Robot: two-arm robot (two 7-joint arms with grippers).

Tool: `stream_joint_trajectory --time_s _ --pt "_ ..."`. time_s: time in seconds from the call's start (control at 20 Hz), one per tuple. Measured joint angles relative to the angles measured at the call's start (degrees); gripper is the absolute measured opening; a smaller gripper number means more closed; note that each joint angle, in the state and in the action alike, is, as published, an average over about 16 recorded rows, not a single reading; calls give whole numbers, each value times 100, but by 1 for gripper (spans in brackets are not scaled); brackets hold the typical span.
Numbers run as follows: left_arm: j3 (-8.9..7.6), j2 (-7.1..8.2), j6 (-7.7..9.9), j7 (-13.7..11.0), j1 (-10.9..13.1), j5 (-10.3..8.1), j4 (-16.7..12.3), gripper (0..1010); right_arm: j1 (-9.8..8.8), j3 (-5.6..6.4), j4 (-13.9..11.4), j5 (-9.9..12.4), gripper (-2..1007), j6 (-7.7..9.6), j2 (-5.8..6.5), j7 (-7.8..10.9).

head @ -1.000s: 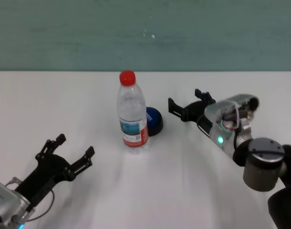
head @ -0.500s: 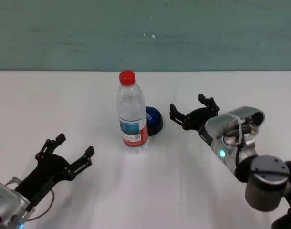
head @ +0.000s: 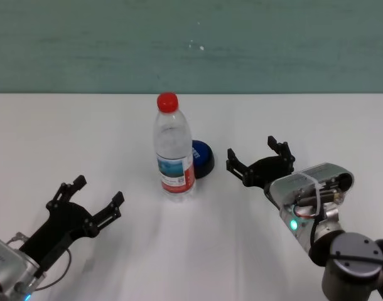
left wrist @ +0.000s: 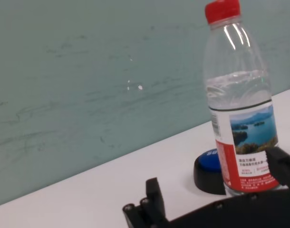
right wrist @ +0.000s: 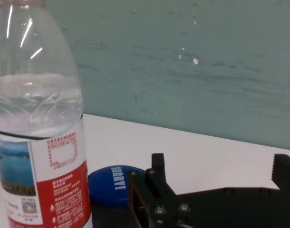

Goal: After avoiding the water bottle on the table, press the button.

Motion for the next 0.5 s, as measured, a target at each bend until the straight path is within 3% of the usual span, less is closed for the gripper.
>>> stream_joint_trajectory --time_s 0.25,0.5 --pt "0 0 0 0 0 0 0 1010 -218 12 -139 -128 1004 -44 -98 -76" --pt "0 0 0 0 0 0 0 1010 -316 14 -187 -193 1004 -59 -164 -94"
